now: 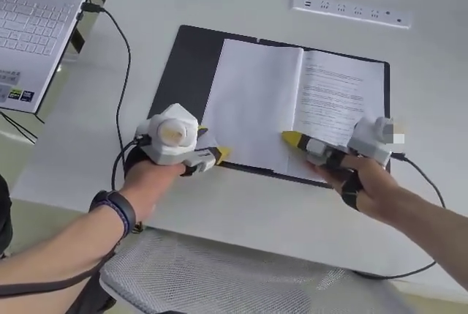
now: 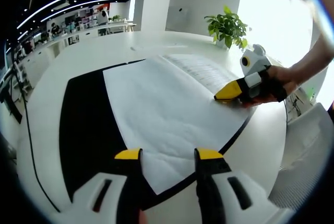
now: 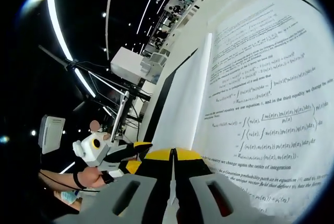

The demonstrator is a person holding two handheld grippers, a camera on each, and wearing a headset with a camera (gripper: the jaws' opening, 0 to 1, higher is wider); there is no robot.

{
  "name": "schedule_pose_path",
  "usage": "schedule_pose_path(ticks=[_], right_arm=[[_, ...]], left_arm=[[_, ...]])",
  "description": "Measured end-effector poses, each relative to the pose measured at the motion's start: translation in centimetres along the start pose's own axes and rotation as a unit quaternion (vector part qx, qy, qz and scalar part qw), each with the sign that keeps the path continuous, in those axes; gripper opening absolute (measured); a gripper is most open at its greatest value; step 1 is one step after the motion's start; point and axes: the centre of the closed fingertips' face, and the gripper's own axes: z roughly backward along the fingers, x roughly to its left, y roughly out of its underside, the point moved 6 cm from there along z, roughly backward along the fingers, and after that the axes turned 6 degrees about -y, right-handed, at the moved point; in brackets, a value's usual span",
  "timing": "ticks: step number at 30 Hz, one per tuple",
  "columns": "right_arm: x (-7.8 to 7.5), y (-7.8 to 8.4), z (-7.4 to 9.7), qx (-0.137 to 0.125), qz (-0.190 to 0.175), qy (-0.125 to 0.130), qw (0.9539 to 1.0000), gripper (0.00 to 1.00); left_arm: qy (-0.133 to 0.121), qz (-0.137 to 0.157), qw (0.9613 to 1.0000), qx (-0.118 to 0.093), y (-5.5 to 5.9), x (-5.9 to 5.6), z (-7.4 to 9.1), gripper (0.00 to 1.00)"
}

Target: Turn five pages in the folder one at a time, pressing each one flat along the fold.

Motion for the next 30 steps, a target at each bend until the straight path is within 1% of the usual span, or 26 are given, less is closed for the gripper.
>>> schedule_pose_path(ticks=[5, 9, 10, 11, 13, 18, 22, 30], right_arm=[[0.4, 1.7, 0.9, 0.004, -0.005, 0.000, 1.0000, 0.00], [0.8, 3.1, 1.4, 0.016, -0.001, 0.000, 0.9999, 0.00], [0.7, 3.3, 1.5, 0.017, -0.002, 0.000, 0.9998, 0.00], [0.2, 2.9, 1.6, 0.017, -0.003, 0.001, 0.9999, 0.00], [0.0, 3.0, 1.8, 0.013, -0.006, 0.002, 0.9999, 0.00], [-0.2, 3.3, 2.0, 0.013, -0.010, 0.006, 0.9998, 0.00], [-0.5, 3.7, 2.2, 0.015, -0.010, 0.010, 0.9998, 0.00], [-0.8, 4.0, 2.3, 0.012, -0.013, 0.018, 0.9997, 0.00]], left_arm=[[0.001, -0.001, 1.0000, 0.000, 0.0, 0.0, 0.0, 0.38], [0.001, -0.004, 1.0000, 0.000, 0.0, 0.0, 0.1, 0.38], [0.001, -0.004, 1.0000, 0.000, 0.0, 0.0, 0.1, 0.38], [0.001, -0.004, 1.0000, 0.000, 0.0, 0.0, 0.1, 0.38], [0.001, -0.004, 1.0000, 0.000, 0.0, -0.1, 0.1, 0.38], [0.001, -0.004, 1.0000, 0.000, -0.1, -0.2, 0.2, 0.37], [0.001, -0.005, 1.0000, 0.001, -0.4, -0.6, 0.6, 0.37], [0.002, -0.003, 1.0000, 0.003, -0.7, -0.9, 1.1, 0.37]])
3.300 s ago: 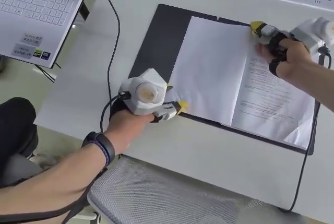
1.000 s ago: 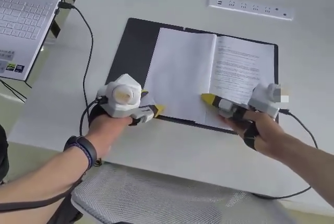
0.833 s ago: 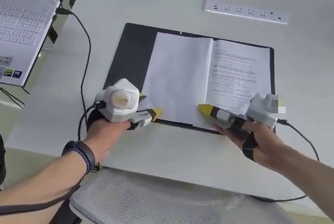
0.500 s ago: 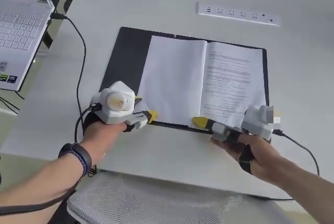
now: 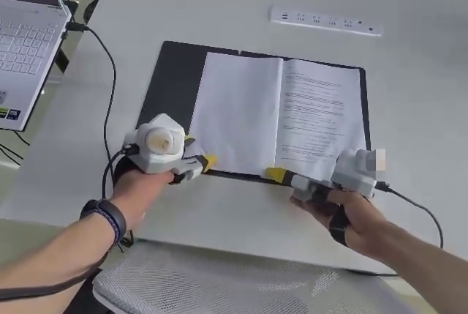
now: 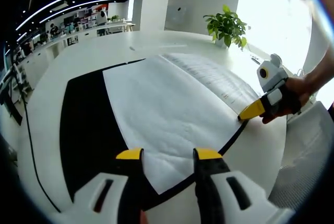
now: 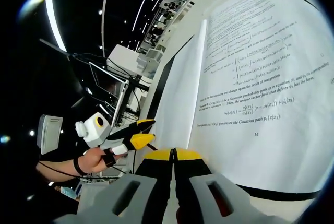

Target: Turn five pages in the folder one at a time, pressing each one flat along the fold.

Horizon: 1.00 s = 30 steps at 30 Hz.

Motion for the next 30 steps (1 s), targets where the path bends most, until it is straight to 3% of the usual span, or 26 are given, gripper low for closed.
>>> schedule_pose_path(ticks=[9, 13, 18, 23, 30], right_arm=[[0.1, 0.3, 0.0, 0.002, 0.012, 0.011, 0.9999, 0.00], [0.6, 0.4, 0.1, 0.007, 0.021, 0.017, 0.9996, 0.00], [0.9, 0.3, 0.3, 0.008, 0.025, 0.019, 0.9995, 0.01], [1.6, 0.0, 1.0, 0.002, 0.028, 0.014, 0.9995, 0.05], [1.9, -0.6, 2.7, -0.006, 0.052, 0.021, 0.9984, 0.11]], left_arm=[[0.003, -0.004, 0.9999, 0.010, -0.2, -0.3, 0.2, 0.39], [0.009, 0.013, 0.9997, 0.016, -0.5, -0.4, 0.3, 0.42], [0.013, 0.013, 0.9996, 0.023, -0.6, -0.4, 0.4, 0.44], [0.017, 0.028, 0.9991, 0.025, -0.7, -0.5, 0.6, 0.47], [0.019, 0.022, 0.9993, 0.025, -1.1, -1.0, 1.7, 0.50]])
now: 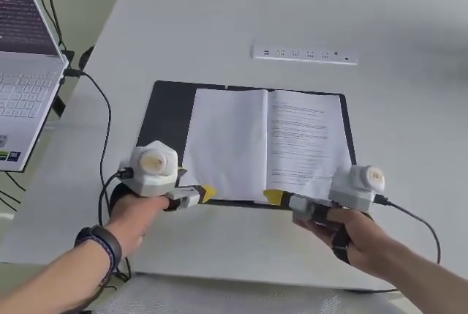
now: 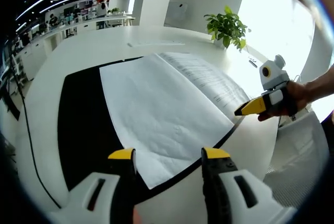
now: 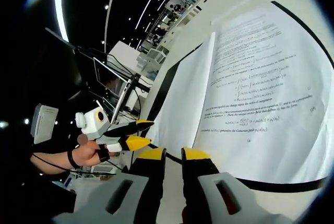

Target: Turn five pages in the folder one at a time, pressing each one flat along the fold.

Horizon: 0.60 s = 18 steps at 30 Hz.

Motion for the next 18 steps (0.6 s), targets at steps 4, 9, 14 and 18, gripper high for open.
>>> schedule_pose_path(ticks=[4, 9, 14, 18], right_arm=[[0.0, -0.7, 1.2, -0.006, 0.018, 0.010, 0.9998, 0.14], [-0.4, -1.9, 3.2, -0.017, 0.046, 0.029, 0.9984, 0.22], [-0.1, -2.9, 4.9, -0.030, 0.067, 0.035, 0.9967, 0.25], [0.1, -3.7, 6.5, -0.032, 0.101, 0.053, 0.9929, 0.28]], left_arm=[[-0.001, -0.005, 1.0000, -0.006, -0.3, 0.2, 0.2, 0.50], [-0.001, -0.009, 0.9998, -0.018, -1.0, 0.1, 1.0, 0.52], [-0.003, -0.019, 0.9996, -0.021, -1.3, 0.1, 1.5, 0.53], [-0.004, -0.023, 0.9991, -0.034, -2.1, 0.0, 2.2, 0.54]])
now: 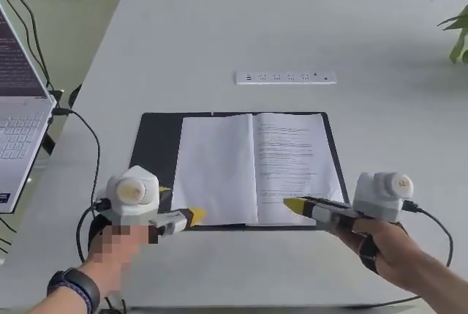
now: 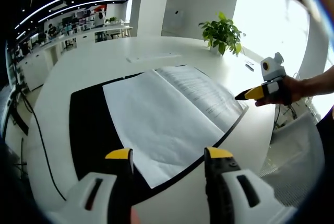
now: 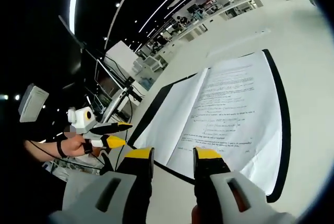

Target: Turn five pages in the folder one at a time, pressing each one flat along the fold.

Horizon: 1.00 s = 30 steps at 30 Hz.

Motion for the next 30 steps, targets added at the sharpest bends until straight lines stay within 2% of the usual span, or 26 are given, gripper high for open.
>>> schedule_pose_path(ticks=[4, 8, 12, 15, 20, 23, 30], right_arm=[[0.0, -0.8, 1.7, 0.000, 0.034, 0.014, 0.9993, 0.32], [-0.1, -1.1, 3.0, 0.006, 0.059, 0.026, 0.9979, 0.35], [0.1, -1.3, 4.4, 0.009, 0.082, 0.038, 0.9958, 0.39], [0.1, -1.4, 5.3, 0.022, 0.109, 0.050, 0.9925, 0.42], [0.8, -0.9, 6.0, 0.043, 0.141, 0.059, 0.9874, 0.49], [1.2, -0.7, 6.3, 0.043, 0.152, 0.063, 0.9854, 0.51], [2.2, -0.3, 7.0, 0.051, 0.182, 0.074, 0.9790, 0.58]], left_arm=[[0.002, -0.021, 0.9997, -0.008, -0.7, -0.3, 0.9, 0.56], [0.006, -0.038, 0.9992, -0.013, -1.0, -0.5, 1.4, 0.58], [0.009, -0.048, 0.9987, -0.017, -1.3, -0.6, 2.2, 0.60], [0.013, -0.056, 0.9981, -0.021, -1.5, -0.7, 2.6, 0.62], [0.016, -0.068, 0.9971, -0.030, -2.1, -0.9, 3.7, 0.65], [0.016, -0.073, 0.9966, -0.036, -2.4, -1.4, 4.6, 0.67], [0.018, -0.077, 0.9961, -0.041, -2.2, -2.3, 6.0, 0.74]])
